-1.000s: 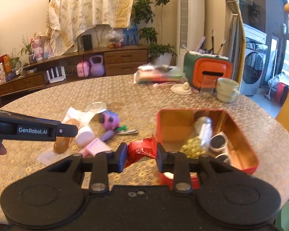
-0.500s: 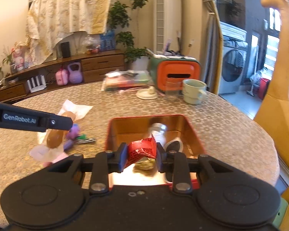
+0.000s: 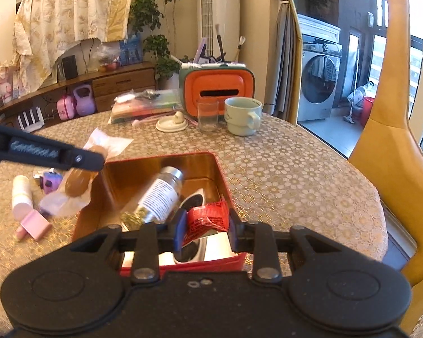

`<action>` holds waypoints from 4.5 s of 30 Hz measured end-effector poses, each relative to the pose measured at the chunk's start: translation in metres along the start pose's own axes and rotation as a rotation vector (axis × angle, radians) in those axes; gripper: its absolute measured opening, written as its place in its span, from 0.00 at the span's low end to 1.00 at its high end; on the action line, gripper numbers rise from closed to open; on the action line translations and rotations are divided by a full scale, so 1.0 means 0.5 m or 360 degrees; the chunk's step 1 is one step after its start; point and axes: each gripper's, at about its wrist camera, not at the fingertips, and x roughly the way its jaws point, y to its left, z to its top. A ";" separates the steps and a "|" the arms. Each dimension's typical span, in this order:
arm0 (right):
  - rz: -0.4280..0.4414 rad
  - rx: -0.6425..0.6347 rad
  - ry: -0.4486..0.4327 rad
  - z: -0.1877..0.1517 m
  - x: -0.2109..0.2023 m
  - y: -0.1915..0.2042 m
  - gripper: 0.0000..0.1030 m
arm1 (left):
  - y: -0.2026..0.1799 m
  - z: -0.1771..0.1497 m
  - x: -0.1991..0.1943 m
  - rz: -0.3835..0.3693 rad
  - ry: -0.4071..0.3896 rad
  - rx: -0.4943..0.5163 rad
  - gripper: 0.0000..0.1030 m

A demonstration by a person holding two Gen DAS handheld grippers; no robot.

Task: Organize rigid objects
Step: 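Carry the sausage over the tin with the left tool while the right tool drops the red packet inside, then lower the sausage into the red tin, open the left tool and withdraw both tools, then grasp the white logo bottle with the left tool while the right tool approaches the pink comb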

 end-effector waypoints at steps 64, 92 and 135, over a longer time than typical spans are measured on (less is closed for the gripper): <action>0.0122 -0.0071 -0.0019 0.004 -0.080 0.108 0.72 | 0.086 -0.073 -0.111 -0.0112 0.0040 -0.0161 0.66; 0.0379 -0.0217 0.0032 -0.023 -0.055 0.327 1.00 | 0.383 -0.177 -0.166 0.0315 0.0077 -0.0425 0.81; 0.0582 -0.0542 0.0272 -0.037 0.194 0.448 0.69 | 0.439 -0.169 0.067 0.0390 0.0274 -0.0635 0.81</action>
